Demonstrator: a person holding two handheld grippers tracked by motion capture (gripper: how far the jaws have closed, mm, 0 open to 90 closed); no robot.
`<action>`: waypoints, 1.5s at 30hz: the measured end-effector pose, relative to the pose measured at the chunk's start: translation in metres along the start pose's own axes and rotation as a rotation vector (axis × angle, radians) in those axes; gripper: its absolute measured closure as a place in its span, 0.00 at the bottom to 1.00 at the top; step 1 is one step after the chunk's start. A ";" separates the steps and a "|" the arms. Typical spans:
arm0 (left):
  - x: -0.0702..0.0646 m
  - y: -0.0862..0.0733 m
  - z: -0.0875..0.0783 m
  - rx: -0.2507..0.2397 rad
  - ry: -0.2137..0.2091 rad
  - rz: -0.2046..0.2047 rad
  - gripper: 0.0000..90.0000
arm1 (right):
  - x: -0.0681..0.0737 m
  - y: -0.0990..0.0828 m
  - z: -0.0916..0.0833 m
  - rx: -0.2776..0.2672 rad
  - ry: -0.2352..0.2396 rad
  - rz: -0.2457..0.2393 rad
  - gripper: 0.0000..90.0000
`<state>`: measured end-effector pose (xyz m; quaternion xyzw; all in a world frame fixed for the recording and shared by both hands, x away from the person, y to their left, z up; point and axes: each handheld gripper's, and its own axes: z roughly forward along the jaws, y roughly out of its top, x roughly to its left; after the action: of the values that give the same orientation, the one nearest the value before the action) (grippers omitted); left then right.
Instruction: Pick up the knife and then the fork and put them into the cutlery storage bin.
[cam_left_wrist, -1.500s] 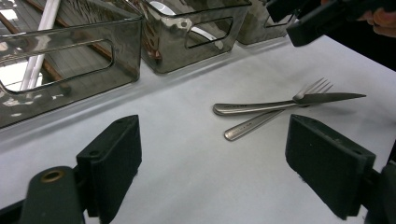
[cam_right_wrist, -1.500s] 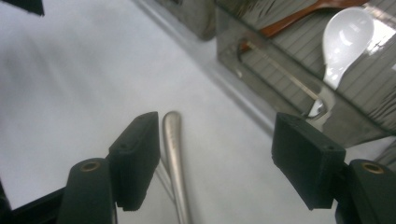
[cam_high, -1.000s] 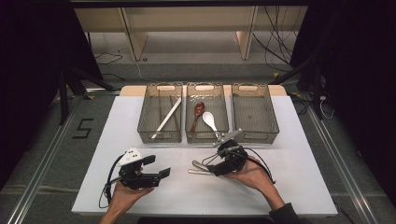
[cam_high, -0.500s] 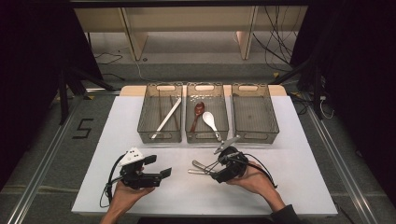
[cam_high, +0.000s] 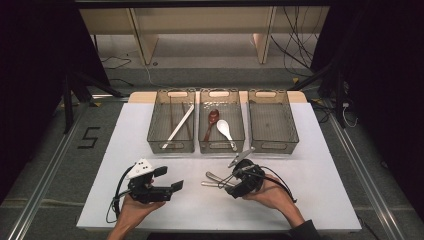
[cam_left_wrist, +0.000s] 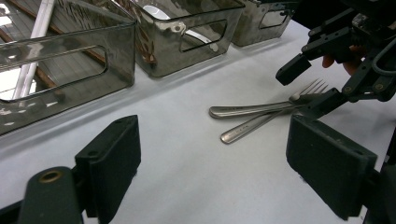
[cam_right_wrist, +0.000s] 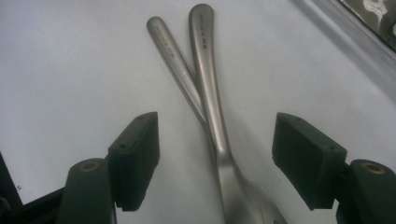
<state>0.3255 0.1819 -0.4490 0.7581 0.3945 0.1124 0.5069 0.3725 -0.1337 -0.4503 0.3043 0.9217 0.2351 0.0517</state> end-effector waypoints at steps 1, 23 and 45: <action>0.000 0.000 0.000 0.001 0.001 0.000 0.19 | 0.000 0.000 0.001 0.005 0.000 -0.004 0.38; -0.002 -0.001 -0.002 -0.005 -0.001 0.013 0.19 | -0.001 -0.004 0.013 0.096 -0.033 -0.047 0.68; -0.003 -0.001 -0.003 -0.003 0.003 0.018 0.19 | 0.004 0.002 0.012 0.126 -0.053 -0.150 0.89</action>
<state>0.3217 0.1821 -0.4482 0.7608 0.3881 0.1186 0.5065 0.3728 -0.1251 -0.4603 0.2431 0.9532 0.1639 0.0740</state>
